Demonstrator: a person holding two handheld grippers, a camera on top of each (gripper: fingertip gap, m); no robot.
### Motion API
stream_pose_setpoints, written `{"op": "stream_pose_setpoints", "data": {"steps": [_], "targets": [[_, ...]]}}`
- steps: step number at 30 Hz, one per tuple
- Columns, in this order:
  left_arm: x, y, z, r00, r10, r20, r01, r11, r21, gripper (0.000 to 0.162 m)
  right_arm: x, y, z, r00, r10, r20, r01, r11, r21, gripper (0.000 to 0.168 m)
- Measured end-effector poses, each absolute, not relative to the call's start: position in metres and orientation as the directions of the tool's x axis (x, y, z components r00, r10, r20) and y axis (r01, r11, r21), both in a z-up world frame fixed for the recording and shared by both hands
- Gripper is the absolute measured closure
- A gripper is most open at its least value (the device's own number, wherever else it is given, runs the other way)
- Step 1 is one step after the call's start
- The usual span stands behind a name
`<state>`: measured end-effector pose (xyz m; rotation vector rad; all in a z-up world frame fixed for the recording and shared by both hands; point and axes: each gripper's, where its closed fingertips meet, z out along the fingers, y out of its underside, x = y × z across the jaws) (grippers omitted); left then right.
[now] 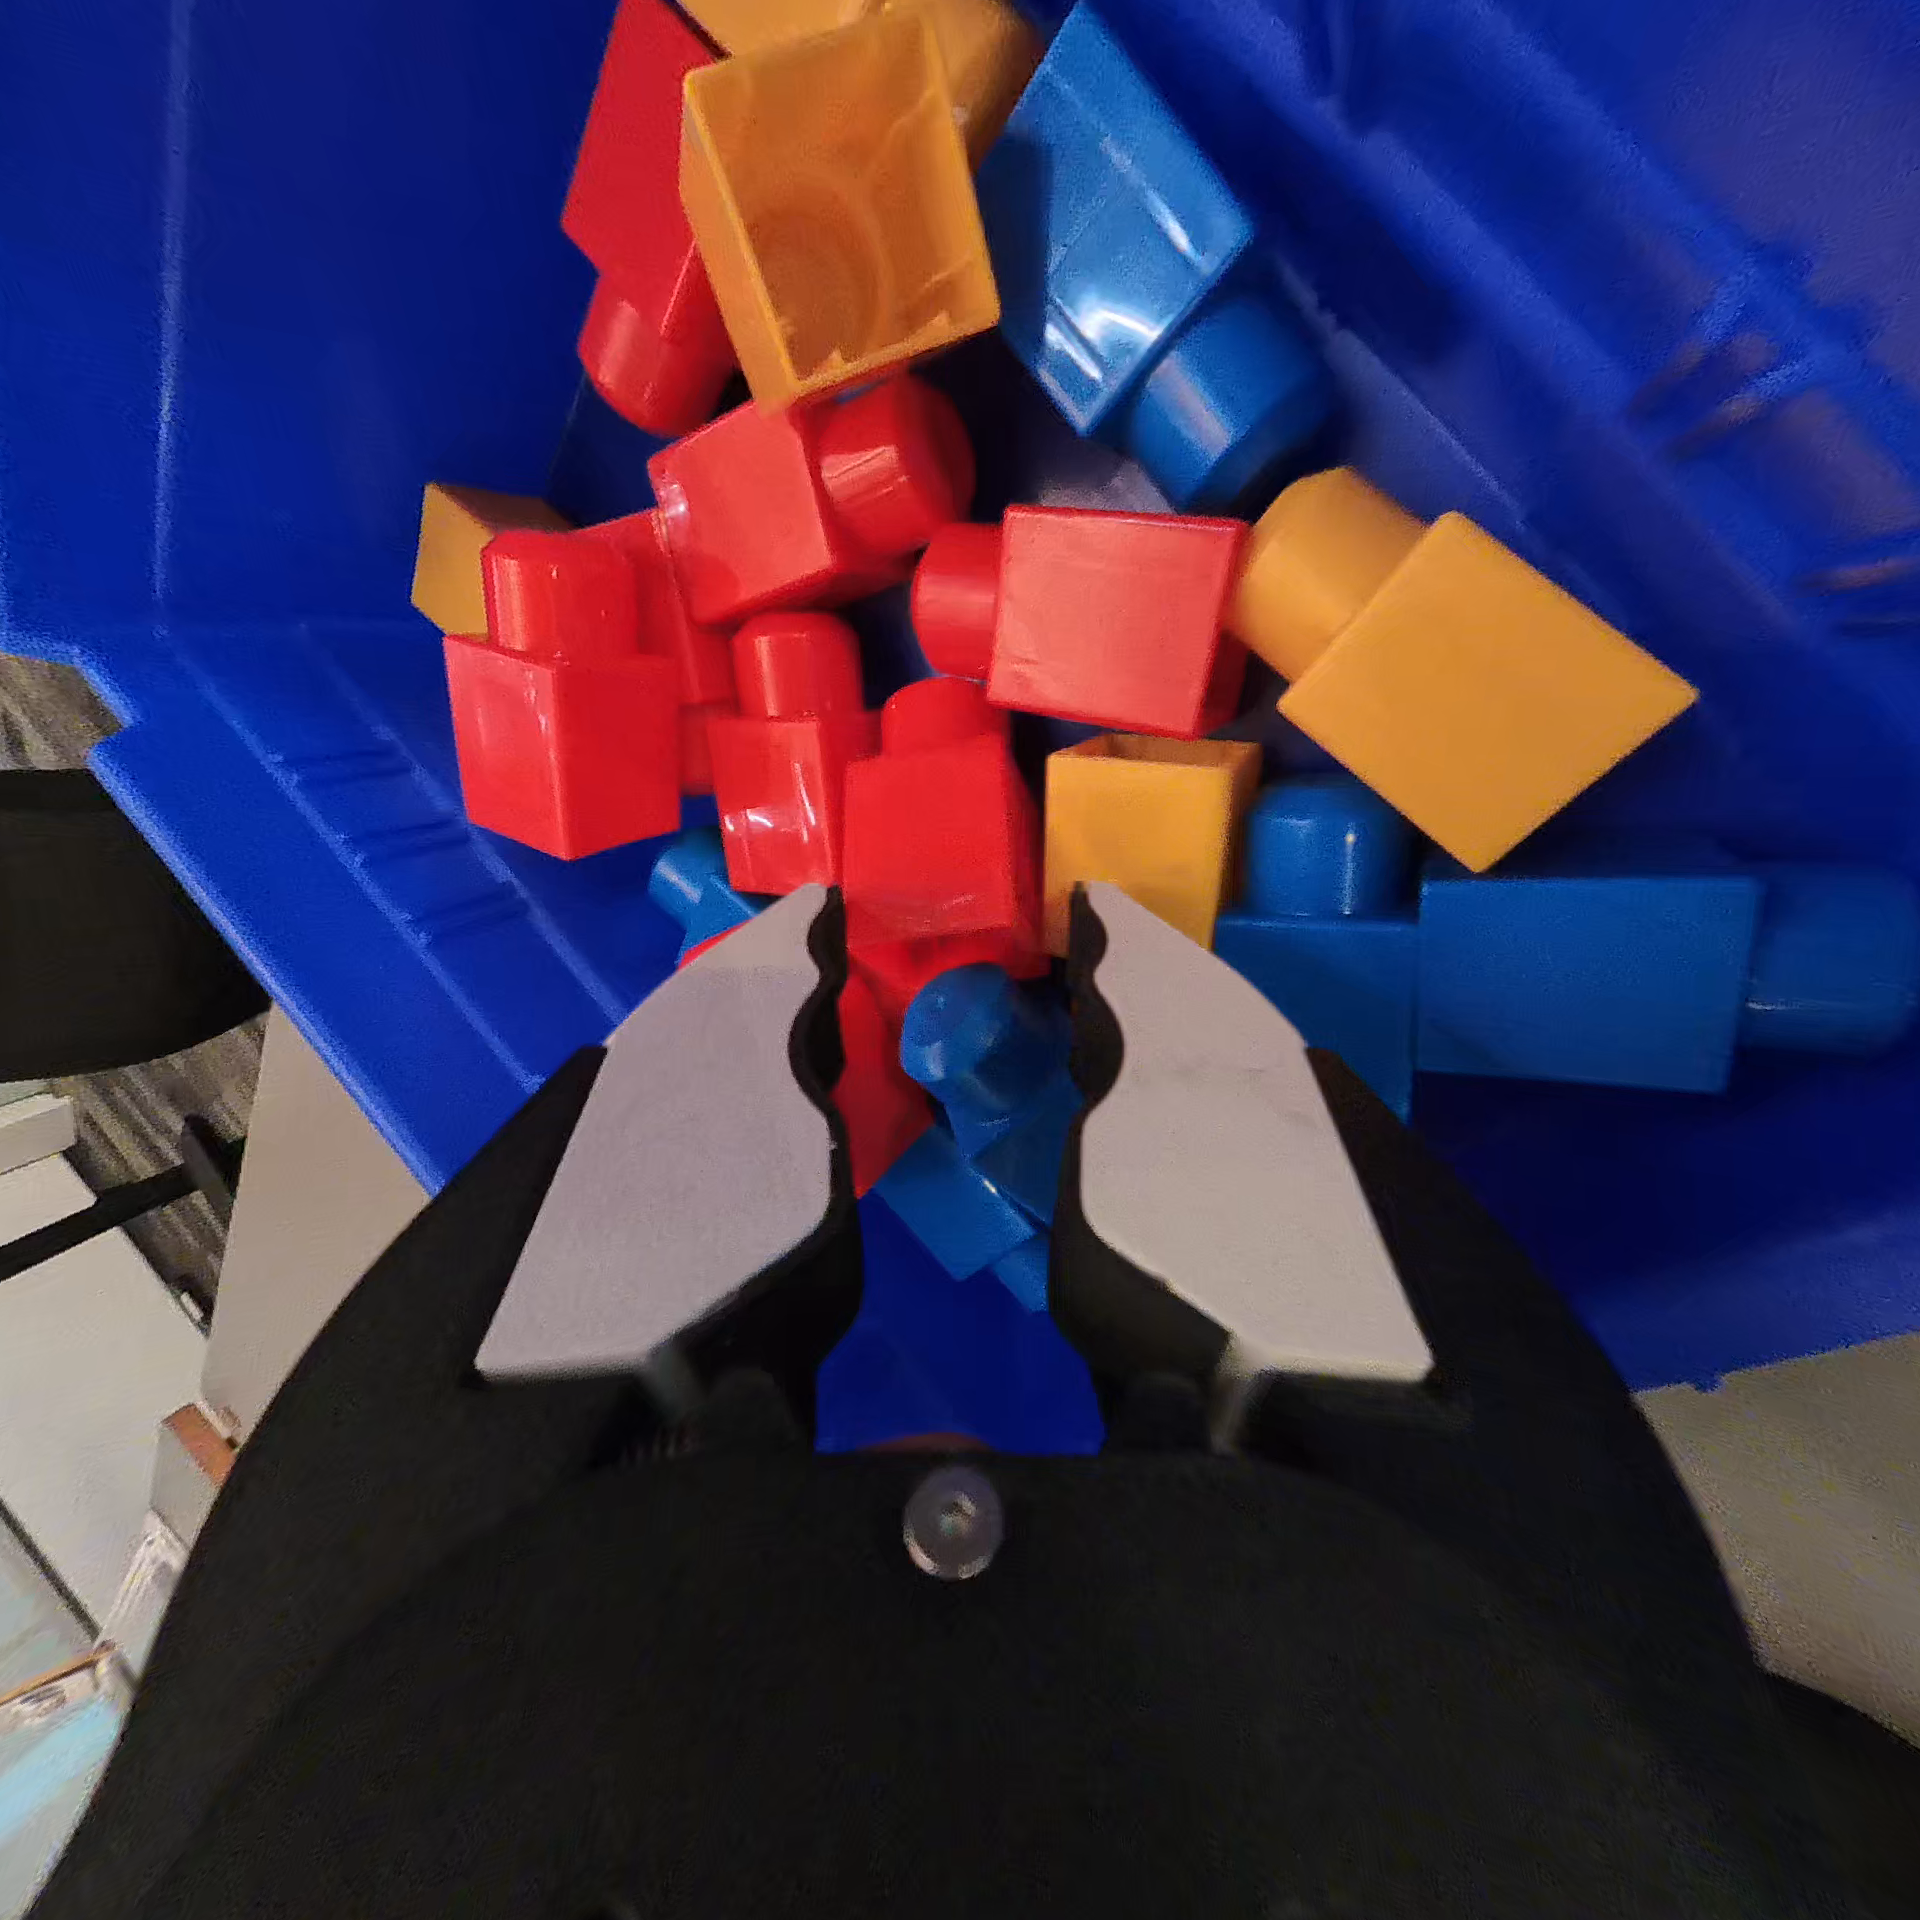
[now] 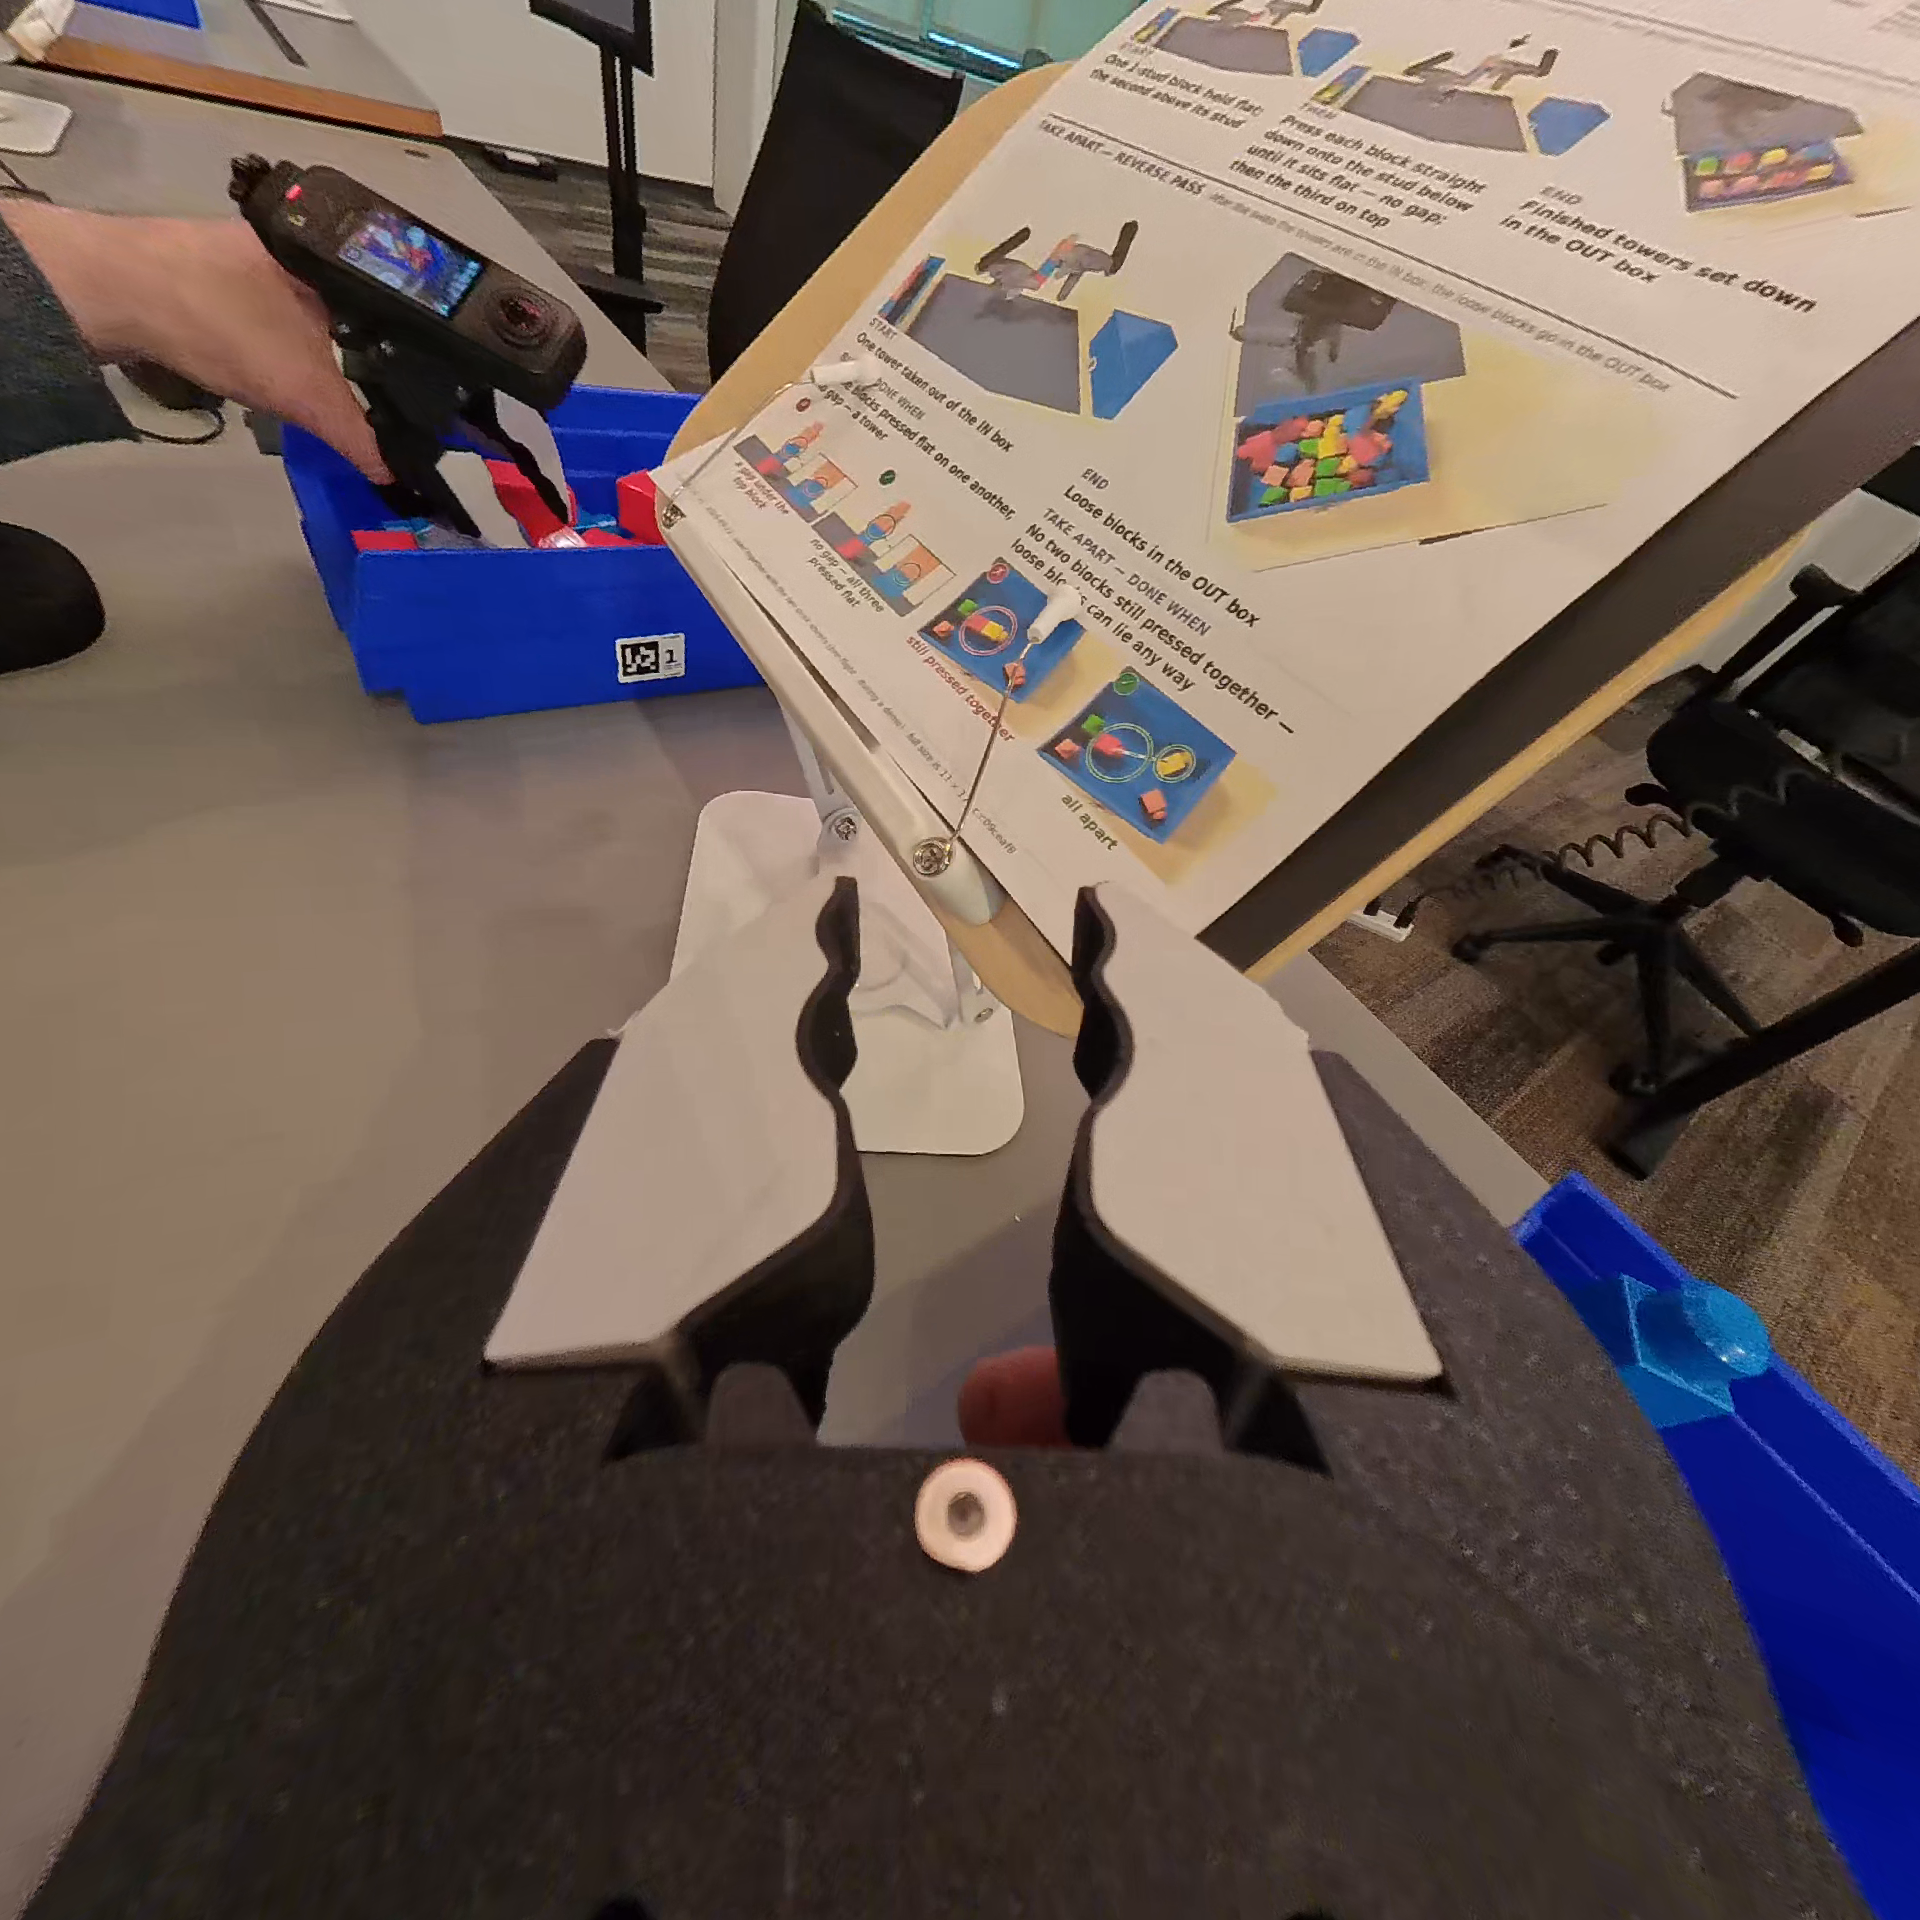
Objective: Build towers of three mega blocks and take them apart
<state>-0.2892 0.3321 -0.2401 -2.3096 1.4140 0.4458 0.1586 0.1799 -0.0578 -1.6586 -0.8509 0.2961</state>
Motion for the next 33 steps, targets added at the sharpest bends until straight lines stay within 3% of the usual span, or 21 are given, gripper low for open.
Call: {"op": "stream_pose_setpoints", "data": {"steps": [2, 4, 6, 9, 14, 17, 21, 26, 29, 33], "targets": [[-0.29, 0.335, -0.238, 0.434, -0.77, -0.468, -0.898, -0.414, -0.151, 0.131, 0.157, 0.18, -0.059, 0.695, 0.675, 0.248, 0.372, -0.042, -0.927, 0.13], [-0.294, 0.338, -0.237, 0.444, -0.766, -0.465, -0.892, -0.427, -0.147, 0.129, 0.156, 0.18, -0.059, 0.69, 0.678, 0.252, 0.377, -0.038, -0.926, 0.13], [-0.3, 0.34, -0.24, 0.454, -0.761, -0.462, -0.884, -0.45, -0.128, 0.117, 0.155, 0.179, -0.058, 0.684, 0.686, 0.249, 0.372, -0.035, -0.927, 0.13], [-0.309, 0.341, -0.243, 0.484, -0.749, -0.453, -0.865, -0.489, -0.115, 0.112, 0.153, 0.177, -0.057, 0.677, 0.693, 0.247, 0.371, -0.031, -0.928, 0.131], [-0.299, 0.341, -0.247, 0.453, -0.783, -0.426, -0.889, -0.433, -0.15, 0.128, 0.146, 0.175, -0.06, 0.66, 0.712, 0.24, 0.372, -0.033, -0.928, 0.132], [-0.296, 0.342, -0.236, 0.51, -0.748, -0.424, -0.86, -0.444, -0.252, 0.128, 0.137, 0.169, -0.059, 0.637, 0.733, 0.24, 0.376, -0.023, -0.926, 0.132], [-0.283, 0.329, -0.2, 0.647, -0.681, -0.342, -0.733, -0.432, -0.525, 0.128, 0.111, 0.155, -0.055, 0.575, 0.791, 0.21, 0.342, 0.001, -0.94, 0.129], [-0.224, 0.278, -0.118, 0.689, -0.725, -0.01, -0.288, -0.261, -0.922, 0.128, 0.043, 0.13, -0.056, 0.42, 0.901, 0.108, 0.24, 0.004, -0.971, 0.125], [-0.184, 0.235, -0.081, 0.593, -0.799, 0.098, -0.06, -0.165, -0.984, 0.129, 0.004, 0.124, -0.059, 0.35, 0.936, 0.046, 0.177, -0.018, -0.984, 0.121], [-0.132, 0.184, -0.06, 0.421, -0.884, 0.202, 0.167, -0.143, -0.975, 0.128, -0.035, 0.127, -0.061, 0.287, 0.955, -0.071, 0.053, -0.09, -0.994, 0.116]]}}
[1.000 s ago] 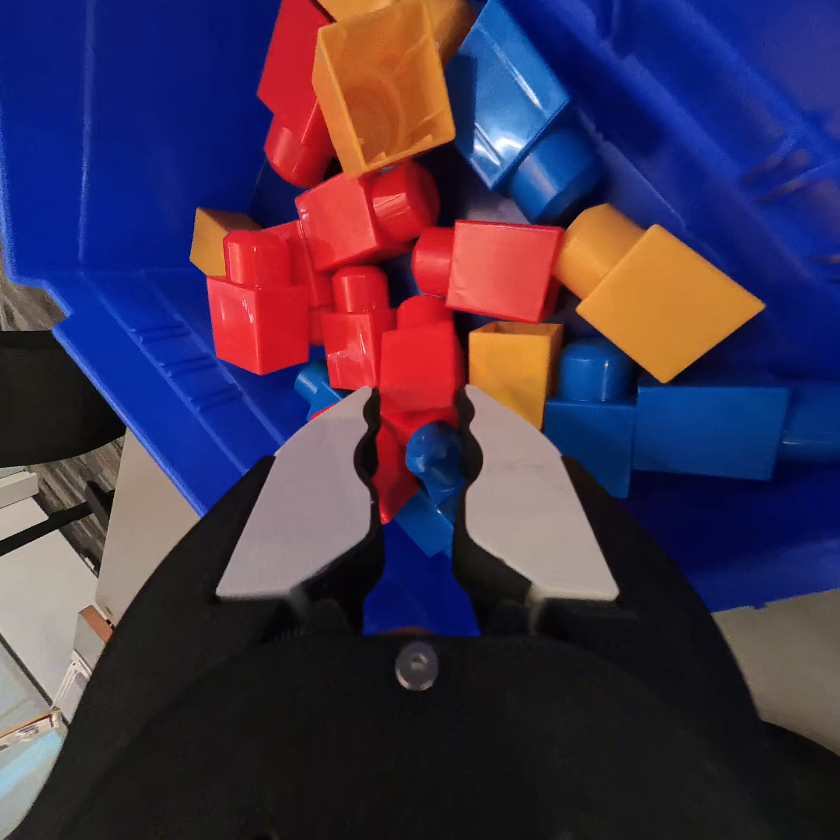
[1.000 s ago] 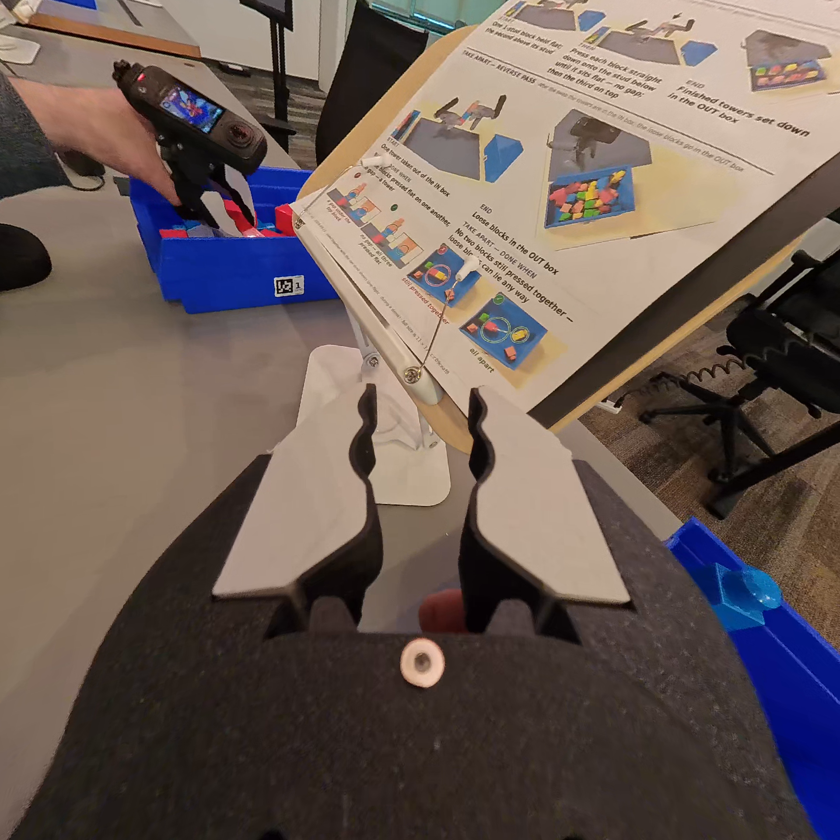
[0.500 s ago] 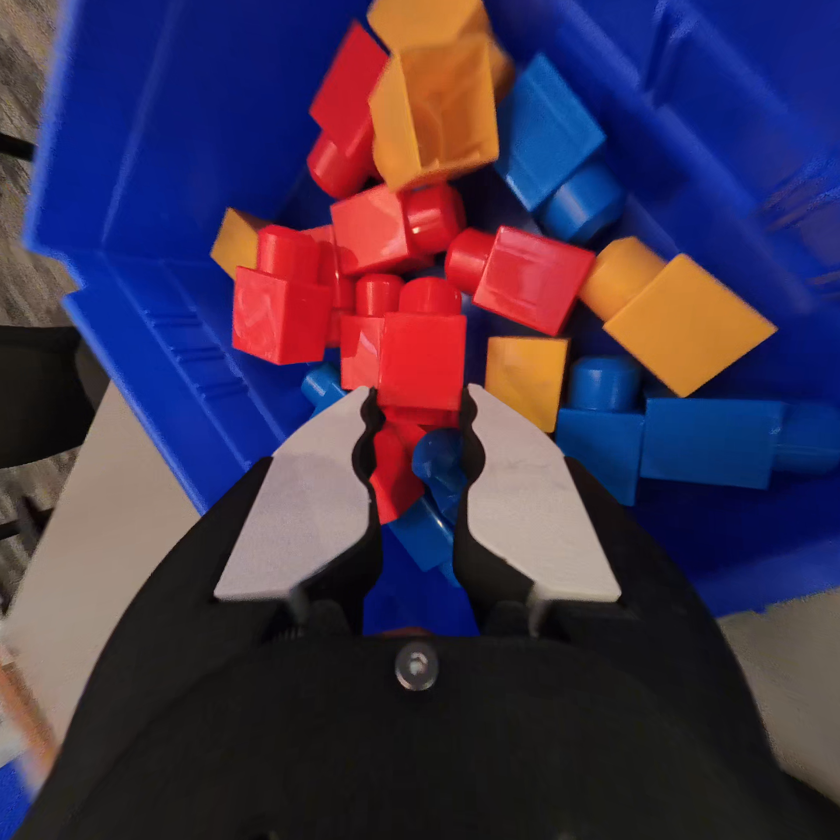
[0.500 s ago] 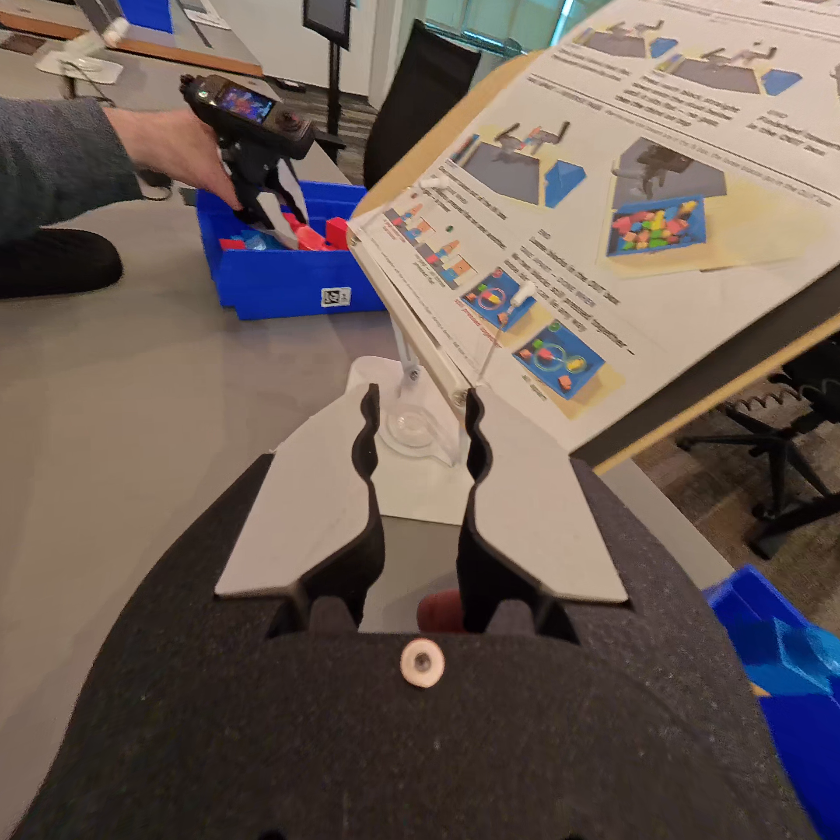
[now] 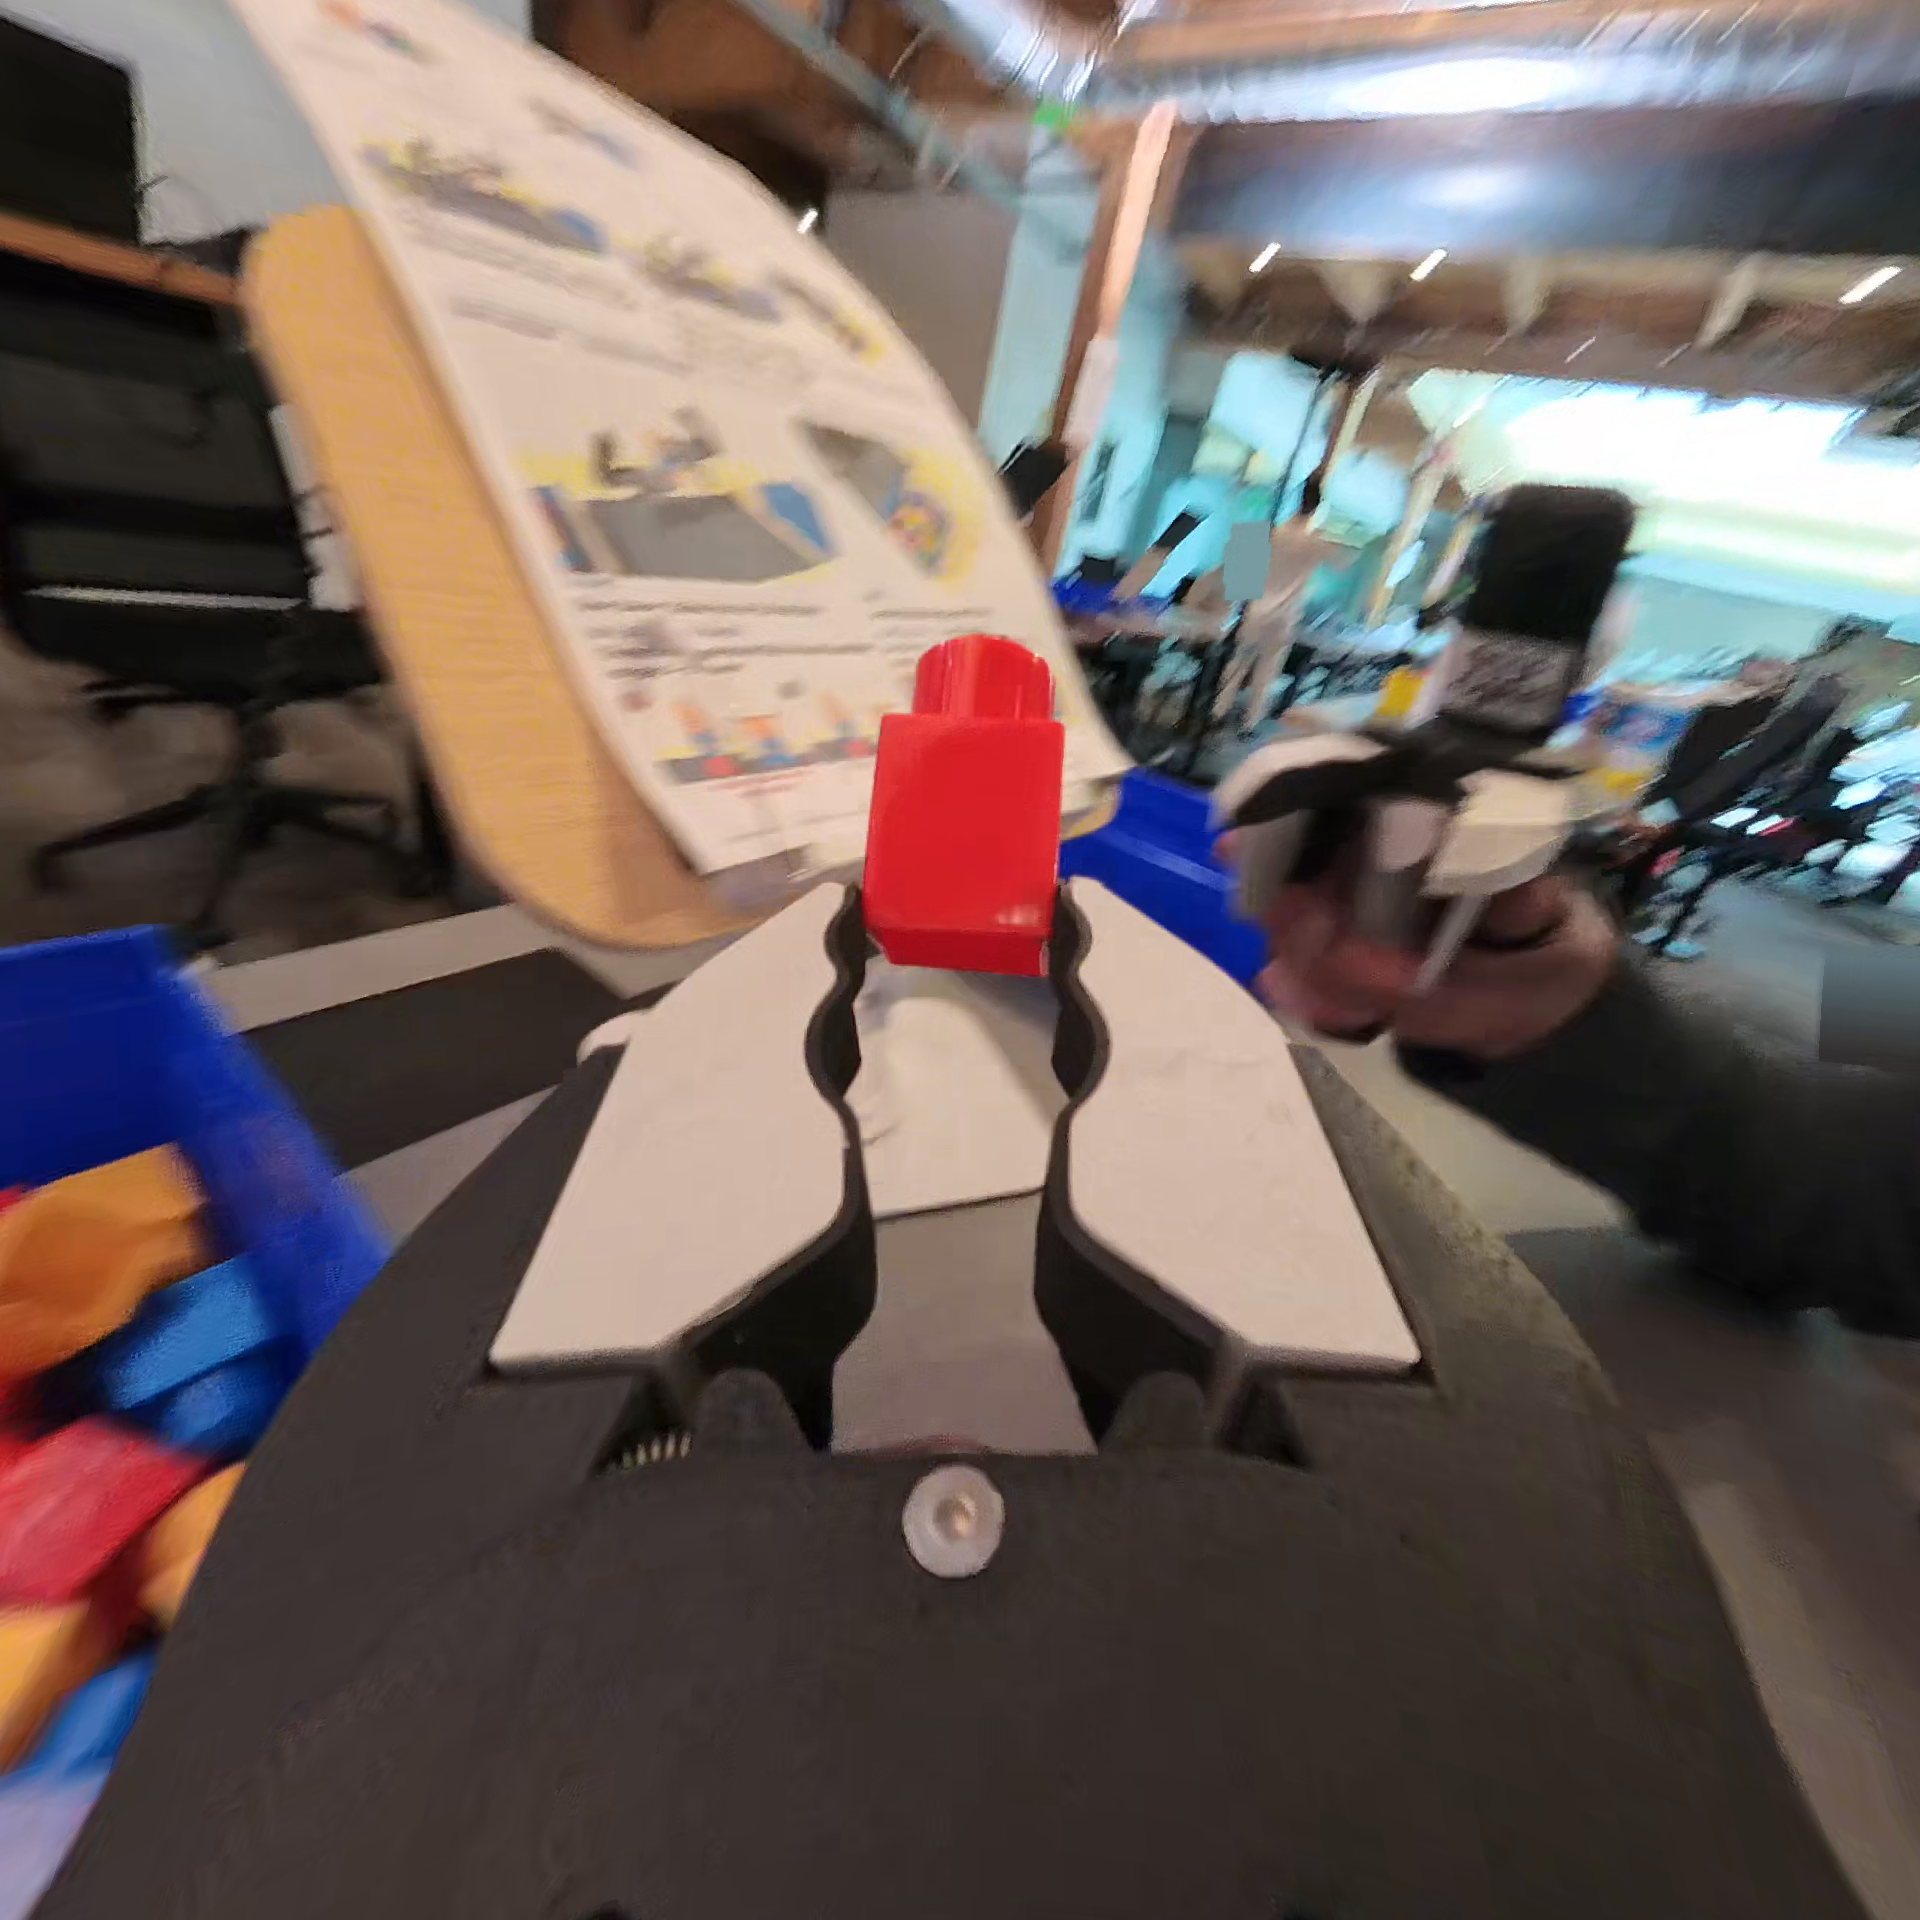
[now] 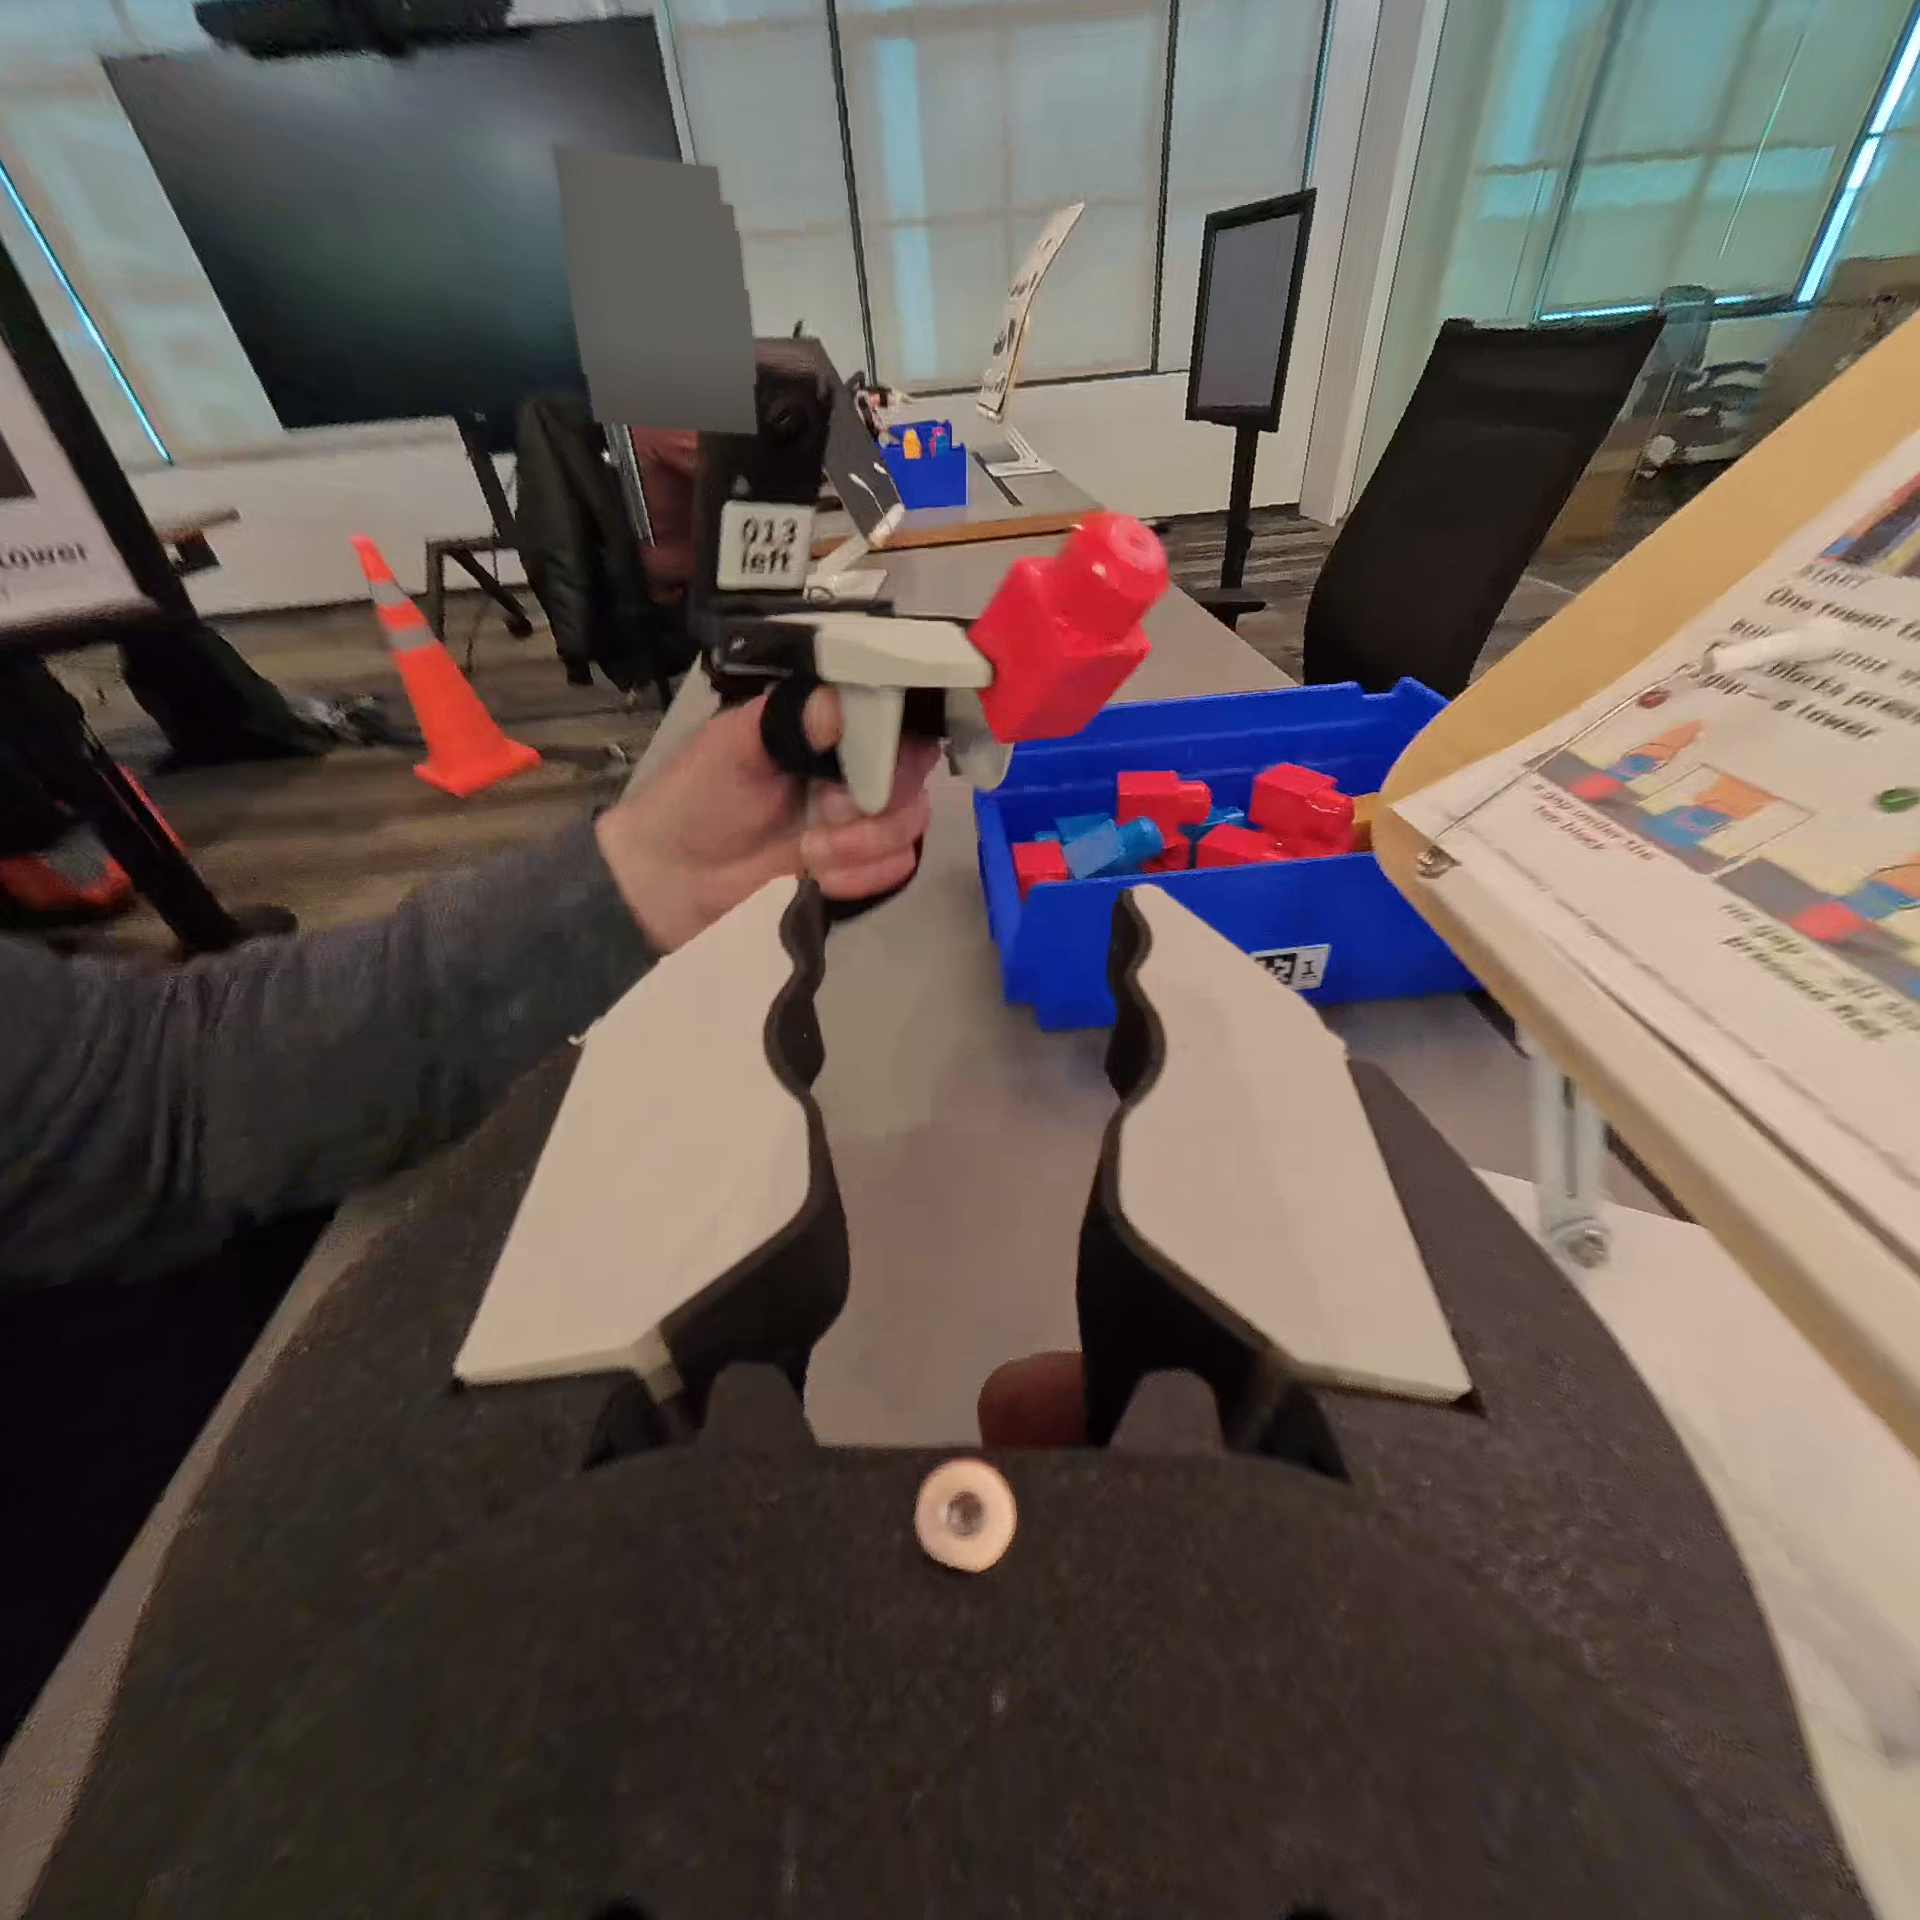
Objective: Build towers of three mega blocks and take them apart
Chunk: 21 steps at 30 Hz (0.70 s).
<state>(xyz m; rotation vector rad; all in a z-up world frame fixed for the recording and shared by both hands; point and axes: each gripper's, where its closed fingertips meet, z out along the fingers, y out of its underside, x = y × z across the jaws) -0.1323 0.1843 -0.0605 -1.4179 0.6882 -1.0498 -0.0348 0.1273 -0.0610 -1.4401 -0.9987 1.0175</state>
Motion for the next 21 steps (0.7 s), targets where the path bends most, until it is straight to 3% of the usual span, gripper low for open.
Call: {"op": "stream_pose_setpoints", "data": {"steps": [3, 10, 21], "targets": [[-0.104, 0.155, -0.049, 0.276, -0.93, 0.242, 0.318, -0.149, -0.936, 0.129, -0.049, 0.133, -0.065, 0.267, 0.952, -0.149, -0.037, -0.145, -0.989, 0.113], [-0.049, 0.128, -0.058, 0.086, -0.956, 0.281, 0.392, -0.227, -0.892, 0.129, -0.055, 0.133, -0.07, 0.196, 0.951, -0.24, -0.151, -0.213, -0.965, 0.113], [-0.036, 0.13, -0.067, 0.036, -0.949, 0.314, 0.439, -0.268, -0.858, 0.129, -0.045, 0.132, -0.061, 0.111, 0.95, -0.293, -0.27, -0.255, -0.928, 0.121]]}}
